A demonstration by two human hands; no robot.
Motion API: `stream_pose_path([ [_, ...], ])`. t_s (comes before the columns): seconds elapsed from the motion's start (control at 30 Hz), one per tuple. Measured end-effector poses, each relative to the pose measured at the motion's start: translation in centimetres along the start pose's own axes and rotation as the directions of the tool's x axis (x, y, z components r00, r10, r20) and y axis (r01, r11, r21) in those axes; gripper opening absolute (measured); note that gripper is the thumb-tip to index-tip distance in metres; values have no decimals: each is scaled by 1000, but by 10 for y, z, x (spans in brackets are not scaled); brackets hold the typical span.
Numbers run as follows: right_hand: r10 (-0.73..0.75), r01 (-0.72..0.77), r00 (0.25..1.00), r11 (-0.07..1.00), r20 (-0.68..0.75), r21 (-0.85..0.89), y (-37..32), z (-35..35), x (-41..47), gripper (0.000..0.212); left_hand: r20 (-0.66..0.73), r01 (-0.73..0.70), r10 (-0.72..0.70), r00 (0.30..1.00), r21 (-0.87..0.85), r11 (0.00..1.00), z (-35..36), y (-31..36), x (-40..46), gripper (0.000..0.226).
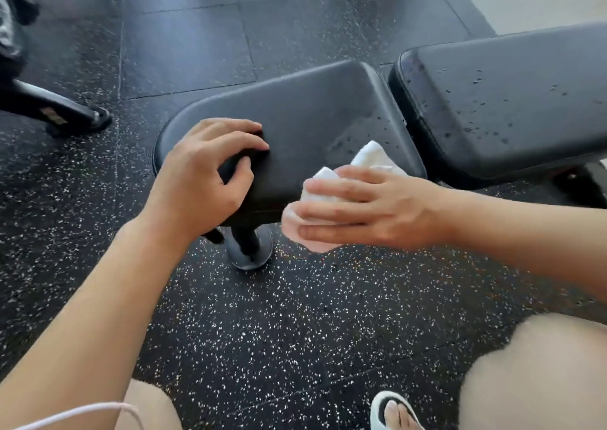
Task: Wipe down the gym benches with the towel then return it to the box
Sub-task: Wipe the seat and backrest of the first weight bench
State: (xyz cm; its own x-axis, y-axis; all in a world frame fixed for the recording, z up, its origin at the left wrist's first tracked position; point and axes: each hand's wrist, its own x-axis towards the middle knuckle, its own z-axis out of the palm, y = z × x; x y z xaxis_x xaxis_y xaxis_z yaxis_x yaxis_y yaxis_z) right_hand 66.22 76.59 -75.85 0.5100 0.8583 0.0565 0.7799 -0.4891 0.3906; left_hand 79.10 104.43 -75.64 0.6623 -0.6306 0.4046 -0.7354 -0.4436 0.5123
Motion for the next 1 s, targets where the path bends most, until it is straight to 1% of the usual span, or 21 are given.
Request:
stream_pose_path([
  [0.1, -29, 31, 996, 999, 82, -23, 14, -9, -45, 49, -39, 16, -14, 999, 48, 999, 3, 3, 0, 25],
  [0.2, -38, 39, 991, 999, 132, -8, 19, -15, -57, 50, -70, 24, -18, 997, 86, 996, 6, 8, 0, 23],
  [0.27, -26, 25, 994, 1000, 107, 12, 14, -16, -47, 49, -82, 29, -20, 996, 106, 994, 7, 9, 0, 23],
  [0.37, -17, 16, 998, 1000, 61, 13, -4, -12, -7, 52, -89, 38, -28, 996, 115, 993, 6, 10, -1, 22],
  [0.47, -8, 8, 999, 1000, 48, -6, -19, -3, 38, 54, -78, 38, -31, 996, 96, 995, 3, 9, -1, 25],
  [0.53, -26, 28, 998, 999, 65, -29, -19, -1, 46, 54, -61, 39, -35, 998, 69, 997, 2, 7, -1, 26],
  [0.63, -41, 42, 994, 999, 106, -8, -6, -5, 21, 56, -49, 34, -32, 998, 44, 998, 2, 5, 0, 25],
  [0.77, -27, 18, 989, 998, 144, 60, 11, -17, -27, 55, -70, 42, -38, 997, 51, 998, 3, 6, 1, 22],
  [0.8, -6, -7, 988, 997, 151, 83, 12, -20, -34, 54, -76, 46, -42, 996, 52, 998, 3, 6, 1, 22],
  [0.87, 105, -134, 980, 976, 166, 171, 11, -24, -40, 55, -89, 47, -43, 995, 51, 998, 3, 7, 1, 21],
  [0.93, 245, -293, 951, 907, 187, 302, 5, -25, -35, 53, -97, 48, -43, 994, 53, 997, 4, 6, 1, 21],
  [1.0, 356, -408, 913, 812, 199, 418, 2, -26, -24, 49, -102, 51, -45, 994, 55, 997, 4, 6, 1, 21],
])
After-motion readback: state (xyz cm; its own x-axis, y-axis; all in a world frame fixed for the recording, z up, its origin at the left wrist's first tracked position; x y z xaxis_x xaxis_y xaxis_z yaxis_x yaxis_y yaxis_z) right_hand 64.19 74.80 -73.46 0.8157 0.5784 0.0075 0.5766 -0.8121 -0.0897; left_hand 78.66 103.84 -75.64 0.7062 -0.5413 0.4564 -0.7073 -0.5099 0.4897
